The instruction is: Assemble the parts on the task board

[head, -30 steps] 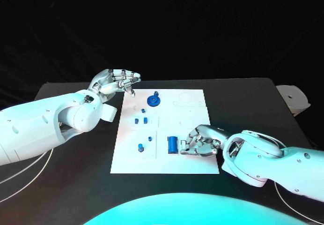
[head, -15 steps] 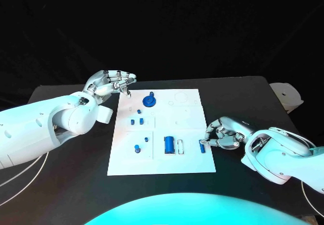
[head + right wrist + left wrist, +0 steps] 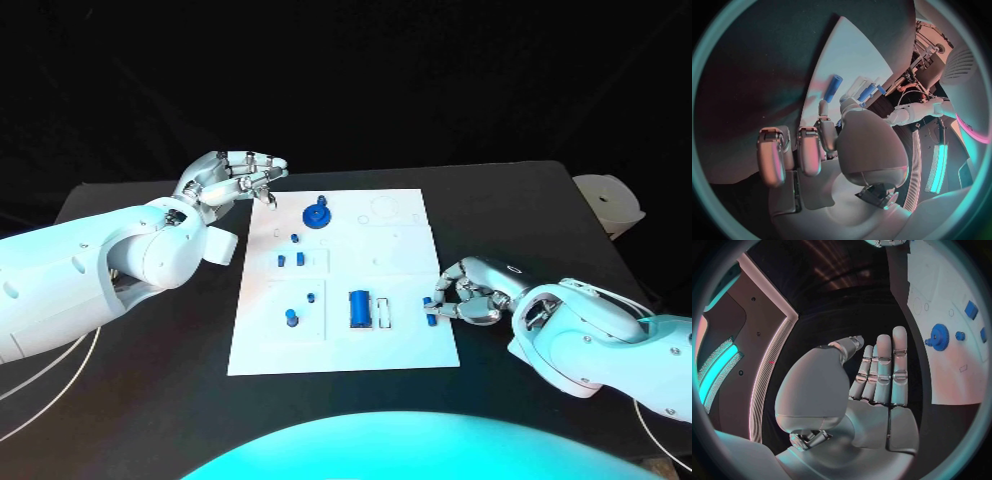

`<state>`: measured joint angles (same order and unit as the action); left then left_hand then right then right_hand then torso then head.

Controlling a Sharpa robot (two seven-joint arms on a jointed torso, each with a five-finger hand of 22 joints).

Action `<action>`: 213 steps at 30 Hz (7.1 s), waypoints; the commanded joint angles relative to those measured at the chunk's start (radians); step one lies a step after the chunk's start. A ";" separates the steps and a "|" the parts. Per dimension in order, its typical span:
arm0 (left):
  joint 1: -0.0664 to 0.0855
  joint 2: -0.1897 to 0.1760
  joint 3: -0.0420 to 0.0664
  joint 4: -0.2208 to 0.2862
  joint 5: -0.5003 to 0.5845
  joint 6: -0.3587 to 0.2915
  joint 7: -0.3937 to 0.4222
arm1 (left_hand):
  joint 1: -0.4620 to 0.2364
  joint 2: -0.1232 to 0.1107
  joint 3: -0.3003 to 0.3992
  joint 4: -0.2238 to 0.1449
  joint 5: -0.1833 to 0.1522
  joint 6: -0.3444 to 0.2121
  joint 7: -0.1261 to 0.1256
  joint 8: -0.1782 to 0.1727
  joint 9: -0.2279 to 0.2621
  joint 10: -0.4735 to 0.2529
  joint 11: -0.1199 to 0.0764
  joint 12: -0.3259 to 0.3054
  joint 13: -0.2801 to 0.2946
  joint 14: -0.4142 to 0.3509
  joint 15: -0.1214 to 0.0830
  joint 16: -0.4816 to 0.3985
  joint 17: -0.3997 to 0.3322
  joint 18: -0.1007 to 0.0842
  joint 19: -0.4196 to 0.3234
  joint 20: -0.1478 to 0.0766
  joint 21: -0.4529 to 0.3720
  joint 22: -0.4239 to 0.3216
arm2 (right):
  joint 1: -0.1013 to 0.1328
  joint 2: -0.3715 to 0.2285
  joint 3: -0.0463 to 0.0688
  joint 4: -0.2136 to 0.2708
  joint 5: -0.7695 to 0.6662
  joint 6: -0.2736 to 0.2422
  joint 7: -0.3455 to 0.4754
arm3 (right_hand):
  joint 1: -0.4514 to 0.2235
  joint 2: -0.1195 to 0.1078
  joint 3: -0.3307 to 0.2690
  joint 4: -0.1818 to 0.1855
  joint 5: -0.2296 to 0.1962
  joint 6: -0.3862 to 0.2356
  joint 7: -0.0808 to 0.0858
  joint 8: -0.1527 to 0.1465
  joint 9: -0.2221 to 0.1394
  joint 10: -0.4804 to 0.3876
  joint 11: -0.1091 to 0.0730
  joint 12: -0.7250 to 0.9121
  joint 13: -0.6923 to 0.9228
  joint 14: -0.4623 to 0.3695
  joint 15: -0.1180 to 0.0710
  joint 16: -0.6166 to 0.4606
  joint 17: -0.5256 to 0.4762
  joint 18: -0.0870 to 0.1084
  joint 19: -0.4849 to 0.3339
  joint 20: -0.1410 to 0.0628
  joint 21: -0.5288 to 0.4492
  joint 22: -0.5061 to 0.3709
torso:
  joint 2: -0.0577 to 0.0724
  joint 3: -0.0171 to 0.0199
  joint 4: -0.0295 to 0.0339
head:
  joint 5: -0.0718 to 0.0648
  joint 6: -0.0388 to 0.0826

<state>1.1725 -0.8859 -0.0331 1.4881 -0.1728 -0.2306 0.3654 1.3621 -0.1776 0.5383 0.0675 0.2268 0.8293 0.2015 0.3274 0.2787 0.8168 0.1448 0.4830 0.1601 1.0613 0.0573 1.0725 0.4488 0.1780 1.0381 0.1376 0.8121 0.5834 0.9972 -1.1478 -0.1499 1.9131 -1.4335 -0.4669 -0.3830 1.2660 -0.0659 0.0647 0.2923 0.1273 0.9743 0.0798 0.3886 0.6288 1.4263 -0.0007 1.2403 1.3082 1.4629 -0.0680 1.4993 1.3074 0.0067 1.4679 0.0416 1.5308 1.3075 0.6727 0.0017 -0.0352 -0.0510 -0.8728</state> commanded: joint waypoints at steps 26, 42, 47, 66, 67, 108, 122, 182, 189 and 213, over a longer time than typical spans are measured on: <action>0.000 -0.005 0.000 0.005 0.004 0.012 0.004 | 0.005 0.008 0.001 -0.005 0.006 -0.002 0.001 0.005 0.001 -0.007 -0.002 0.008 -0.002 -0.008 0.002 0.001 -0.001 0.007 0.001 0.005 -0.004 -0.001 | -0.039 0.047 -0.002 -0.014 -0.184 0.151 -0.092 | 0.091 -0.032 0.011 -0.032 -0.006 0.035 -0.014 -0.009 -0.009 0.006 -0.008 0.006 0.039 0.078 -0.002 0.004 0.112 -0.001 0.091 0.001 0.014 0.256 | -0.002 -0.0014 -0.0011 | 0.009 0.000; 0.000 -0.006 0.000 0.005 0.004 0.011 0.004 | 0.006 0.009 0.002 -0.006 0.006 -0.001 0.001 0.006 0.002 -0.008 -0.002 0.009 -0.002 -0.008 0.002 0.002 -0.002 0.007 0.001 0.004 -0.003 0.000 | -0.042 0.058 -0.001 0.000 -0.256 0.124 -0.129 | 0.196 -0.049 0.291 -0.077 0.094 0.045 -0.025 -0.015 -0.015 0.006 -0.021 -0.003 0.039 0.079 -0.012 0.004 0.117 -0.003 0.096 -0.011 0.025 0.259 | -0.002 -0.0014 -0.0012 | 0.010 0.000; 0.000 -0.005 0.000 0.005 0.004 0.010 0.005 | 0.006 0.009 0.002 -0.006 0.006 -0.001 0.001 0.006 0.002 -0.008 -0.002 0.009 -0.002 -0.008 0.002 0.002 -0.002 0.007 0.001 0.004 -0.003 0.000 | -0.040 0.056 0.000 0.019 -0.224 0.086 -0.135 | 0.095 -0.087 0.448 -0.106 0.134 0.028 -0.024 0.018 0.023 0.015 -0.019 -0.002 0.041 0.080 -0.011 0.006 0.122 -0.004 0.098 -0.009 0.030 0.260 | -0.003 -0.0018 -0.0008 | 0.012 0.000; 0.000 -0.002 0.000 0.006 0.004 0.010 0.006 | 0.006 0.009 0.002 -0.006 0.006 -0.001 0.001 0.006 0.002 -0.008 -0.002 0.009 -0.003 -0.008 0.002 0.002 -0.002 0.007 0.001 0.004 -0.003 0.000 | -0.001 0.123 0.005 0.045 0.000 -0.016 -0.117 | -0.022 -0.103 0.528 -0.135 0.146 0.020 -0.023 0.039 0.048 0.019 -0.017 0.001 0.046 0.081 -0.011 0.007 0.125 -0.005 0.099 -0.009 0.030 0.260 | -0.001 -0.0011 -0.0006 | 0.013 0.000; 0.000 -0.002 0.000 0.006 0.004 0.010 0.006 | 0.006 0.009 0.002 -0.006 0.006 -0.001 0.001 0.006 0.002 -0.008 -0.002 0.009 -0.003 -0.008 0.002 0.002 -0.002 0.007 0.001 0.004 -0.003 0.000 | 0.000 0.131 0.005 0.041 0.011 -0.014 -0.116 | -0.027 -0.104 0.528 -0.135 0.145 0.020 -0.023 0.039 0.049 0.019 -0.017 0.001 0.046 0.081 -0.011 0.007 0.125 -0.004 0.098 -0.009 0.029 0.260 | -0.001 -0.0012 -0.0008 | 0.013 0.000; 0.000 -0.003 0.000 0.009 0.004 0.015 0.001 | 0.005 0.010 0.003 -0.006 0.006 -0.001 0.001 0.007 0.002 -0.010 -0.001 0.011 -0.004 -0.008 0.002 0.002 -0.002 0.007 0.000 0.005 -0.003 0.000 | 0.001 0.227 0.006 -0.035 0.051 0.074 -0.138 | -0.210 -0.090 0.444 -0.042 0.079 0.061 -0.033 0.057 0.053 0.037 -0.024 0.035 0.072 0.083 -0.017 0.012 0.136 -0.005 0.100 -0.014 0.034 0.261 | -0.002 -0.0010 -0.0007 | 0.018 0.000; 0.000 -0.005 0.000 0.009 0.004 0.015 0.001 | 0.004 0.010 0.003 -0.006 0.006 -0.001 0.002 0.007 0.002 -0.010 -0.001 0.011 -0.004 -0.009 0.002 0.002 -0.002 0.007 0.000 0.005 -0.003 0.000 | 0.001 0.227 0.006 -0.037 0.038 0.057 -0.133 | -0.322 -0.087 0.306 0.000 0.061 0.061 -0.035 0.062 0.053 0.036 -0.025 0.030 0.074 0.082 -0.017 0.011 0.135 -0.005 0.099 -0.015 0.030 0.260 | -0.001 0.0000 -0.0024 | 0.018 0.000; 0.000 -0.006 0.000 0.007 0.004 0.016 -0.001 | -0.001 0.013 0.003 -0.003 0.007 -0.002 0.002 0.008 0.002 -0.013 0.000 0.013 -0.005 -0.009 0.003 0.003 -0.003 0.007 -0.001 0.005 -0.004 -0.001 | -0.013 0.183 0.006 -0.043 0.002 0.065 0.003 | -0.123 -0.091 0.262 -0.040 0.003 0.053 -0.032 0.057 0.044 0.032 -0.024 0.022 0.075 0.082 -0.016 0.010 0.135 -0.003 0.095 -0.014 0.022 0.258 | -0.003 -0.0003 -0.0030 | 0.021 0.000; 0.000 -0.004 -0.001 0.006 0.010 0.017 0.003 | -0.004 0.013 0.002 0.000 0.006 -0.003 0.002 0.008 0.002 -0.013 0.000 0.014 -0.005 -0.009 0.004 0.003 -0.003 0.007 -0.001 0.006 -0.004 -0.001 | 0.004 0.154 0.007 -0.054 0.237 -0.066 0.229 | -0.124 -0.105 0.232 -0.016 0.031 0.024 -0.019 0.044 0.039 0.018 -0.013 0.000 0.063 0.075 -0.008 -0.007 0.104 0.012 0.065 -0.008 -0.046 0.238 | -0.008 -0.0068 -0.0016 | 0.014 0.000; -0.055 0.155 -0.007 -0.281 0.222 0.014 0.120 | -0.003 -0.012 -0.097 0.150 -0.004 -0.061 -0.027 0.009 -0.001 0.127 0.023 -0.230 -0.096 -0.240 0.090 -0.678 -0.212 0.004 -0.180 0.144 -0.639 -0.430 | 0.171 0.431 0.030 -0.722 1.272 0.160 0.785 | 0.063 -0.078 0.378 -0.079 -0.047 -0.127 0.112 -0.196 -0.161 -0.408 0.147 -1.100 -1.025 -0.421 0.167 -1.204 -0.878 0.174 -0.474 0.172 -1.466 -0.645 | -0.113 -0.0409 0.0062 | 0.033 0.148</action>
<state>1.1176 -0.7377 -0.0414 1.2188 -0.0203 -0.2252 0.4357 1.3557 -0.1892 0.4426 0.2159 0.2268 0.7717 0.1729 0.3380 0.2784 0.9475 0.1689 0.2571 0.0648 0.8234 0.1444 0.4002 0.2381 0.1778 0.8573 0.2761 0.1793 0.1576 1.1667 -0.7256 -0.1208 1.2095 -0.2786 -0.4061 0.3276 1.3305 -0.1487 0.4454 0.2152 0.0816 0.8433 0.1899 0.1928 0.4677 1.0155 0.1492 0.1399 0.2830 1.0381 0.0968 0.2939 0.4285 0.1708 0.9881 0.2153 0.0675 0.6616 0.5739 -0.0406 -0.0322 -0.0236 -0.7393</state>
